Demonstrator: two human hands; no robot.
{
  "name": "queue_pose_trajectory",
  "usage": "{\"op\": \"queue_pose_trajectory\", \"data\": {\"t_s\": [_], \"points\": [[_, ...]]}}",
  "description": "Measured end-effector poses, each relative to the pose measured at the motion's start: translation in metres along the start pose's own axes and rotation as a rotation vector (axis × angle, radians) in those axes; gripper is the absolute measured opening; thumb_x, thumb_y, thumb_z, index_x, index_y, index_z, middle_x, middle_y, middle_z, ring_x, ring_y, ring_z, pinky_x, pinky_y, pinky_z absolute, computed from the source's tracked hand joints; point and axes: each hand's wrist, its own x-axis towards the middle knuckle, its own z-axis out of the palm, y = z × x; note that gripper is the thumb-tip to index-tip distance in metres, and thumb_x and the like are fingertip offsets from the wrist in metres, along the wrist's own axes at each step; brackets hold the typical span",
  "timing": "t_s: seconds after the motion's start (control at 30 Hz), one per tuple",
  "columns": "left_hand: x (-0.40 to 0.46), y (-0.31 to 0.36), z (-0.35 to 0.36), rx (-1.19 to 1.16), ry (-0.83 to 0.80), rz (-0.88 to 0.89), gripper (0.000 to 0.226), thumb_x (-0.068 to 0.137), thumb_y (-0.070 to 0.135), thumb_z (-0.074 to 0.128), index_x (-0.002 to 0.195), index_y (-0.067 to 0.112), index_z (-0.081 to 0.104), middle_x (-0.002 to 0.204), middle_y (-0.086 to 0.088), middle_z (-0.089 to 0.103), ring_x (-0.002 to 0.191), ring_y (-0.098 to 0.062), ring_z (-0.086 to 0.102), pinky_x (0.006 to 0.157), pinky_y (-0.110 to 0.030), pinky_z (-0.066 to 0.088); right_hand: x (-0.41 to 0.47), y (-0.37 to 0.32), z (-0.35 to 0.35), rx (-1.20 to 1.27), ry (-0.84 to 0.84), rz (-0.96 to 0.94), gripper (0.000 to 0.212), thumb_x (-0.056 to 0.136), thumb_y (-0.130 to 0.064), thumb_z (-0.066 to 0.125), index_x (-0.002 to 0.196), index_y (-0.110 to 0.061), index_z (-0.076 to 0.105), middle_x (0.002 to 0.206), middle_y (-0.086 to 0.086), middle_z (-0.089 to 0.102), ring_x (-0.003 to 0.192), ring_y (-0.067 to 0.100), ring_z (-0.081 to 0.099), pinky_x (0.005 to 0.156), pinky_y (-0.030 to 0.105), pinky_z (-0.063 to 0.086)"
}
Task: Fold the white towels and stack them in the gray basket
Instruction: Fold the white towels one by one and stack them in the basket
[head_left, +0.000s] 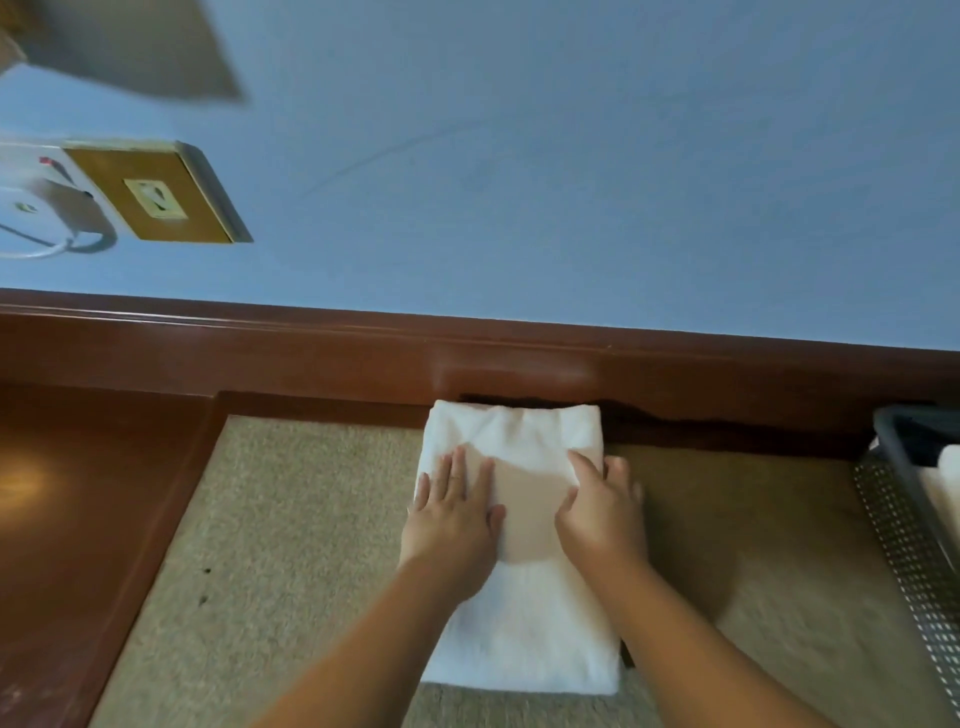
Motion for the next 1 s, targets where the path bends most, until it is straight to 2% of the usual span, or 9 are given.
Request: {"op": "queue_pose_trajectory", "data": {"t_s": [0.07,0.17,0.23,0.3,0.43,0.6,0.73,0.93,1.0], "points": [[-0.016,0.010,0.012,-0.071,0.106,0.014,0.061,0.111,0.045,0.013,0.164,0.025,-0.009,0.168,-0.009,-0.024,0.156,-0.023,-0.024,0.127,-0.037,-0.016,-0.017,-0.008,0.002,-0.062,0.007,-0.064,0.064,0.104,-0.027,0.041,0.163,-0.037,0.019,0.173,-0.001,-0.003,0.159,0.030,0.000,0.125,0.043,0.027],[-0.046,0.004,0.043,-0.135,0.234,0.027,0.062,0.107,0.046,0.030,0.164,0.023,0.030,0.171,-0.011,0.014,0.159,-0.024,0.012,0.125,-0.037,-0.001,-0.053,-0.003,0.033,-0.120,-0.021,-0.322,0.065,0.103,-0.045,0.015,0.166,-0.028,0.006,0.171,-0.001,-0.020,0.157,0.019,-0.023,0.128,0.038,0.001],[-0.052,-0.010,0.063,-0.144,0.220,-0.014,0.067,0.107,0.051,0.020,0.168,0.027,0.006,0.174,0.001,-0.006,0.160,-0.012,-0.009,0.126,-0.035,-0.009,-0.063,0.017,0.056,-0.134,-0.080,-0.358,0.070,0.102,-0.057,-0.004,0.165,-0.029,-0.003,0.169,-0.004,-0.025,0.156,0.015,-0.024,0.125,0.037,-0.009],[-0.049,-0.017,0.071,-0.188,0.225,-0.028,0.067,0.107,0.054,0.010,0.164,0.028,-0.015,0.170,0.012,-0.024,0.154,-0.005,-0.028,0.126,-0.035,-0.015,-0.054,0.034,0.069,-0.171,-0.045,-0.372,0.069,0.105,-0.058,0.000,0.165,-0.027,-0.007,0.171,-0.005,-0.019,0.158,0.014,-0.019,0.126,0.038,-0.005],[-0.040,-0.012,0.071,-0.184,0.239,-0.069,0.066,0.110,0.051,0.012,0.163,0.028,-0.019,0.169,0.012,-0.027,0.153,-0.005,-0.032,0.125,-0.036,-0.019,-0.040,0.031,0.075,-0.218,-0.009,-0.359,0.069,0.108,-0.053,0.017,0.166,-0.023,-0.007,0.173,-0.001,-0.012,0.159,0.015,-0.013,0.127,0.039,-0.001],[-0.028,-0.004,0.051,-0.175,0.194,-0.104,0.066,0.108,0.050,0.011,0.163,0.020,-0.010,0.173,-0.001,-0.013,0.156,-0.016,-0.022,0.124,-0.035,-0.021,-0.030,0.019,0.058,-0.196,-0.074,-0.340,0.075,0.101,-0.062,-0.006,0.166,-0.024,-0.002,0.171,-0.002,-0.015,0.159,0.015,-0.013,0.127,0.031,-0.008],[0.017,0.004,0.028,-0.112,0.155,-0.083,0.067,0.110,0.049,0.007,0.161,0.015,-0.020,0.170,-0.006,-0.026,0.155,-0.020,-0.029,0.123,-0.037,-0.021,0.015,0.001,0.046,-0.213,-0.107,-0.299,0.080,0.093,-0.063,-0.017,0.164,-0.024,-0.014,0.170,0.000,-0.025,0.156,0.015,-0.024,0.126,0.033,-0.014],[0.069,-0.006,0.030,-0.160,0.243,-0.149,0.079,0.105,0.064,0.008,0.164,0.018,-0.017,0.170,0.001,-0.025,0.157,-0.019,-0.024,0.128,-0.037,-0.013,0.063,0.001,0.068,-0.238,0.180,-0.300,0.073,0.105,-0.049,0.029,0.165,-0.008,0.015,0.171,0.018,0.009,0.160,0.031,0.003,0.130,0.047,0.008],[0.070,-0.005,0.033,-0.197,0.277,-0.181,0.078,0.106,0.063,0.010,0.165,0.018,-0.014,0.172,0.001,-0.023,0.159,-0.022,-0.021,0.130,-0.038,-0.008,0.064,0.002,0.072,-0.210,0.216,-0.315,0.072,0.105,-0.048,0.033,0.164,-0.008,0.020,0.171,0.018,0.013,0.160,0.031,0.008,0.130,0.048,0.011]]}}
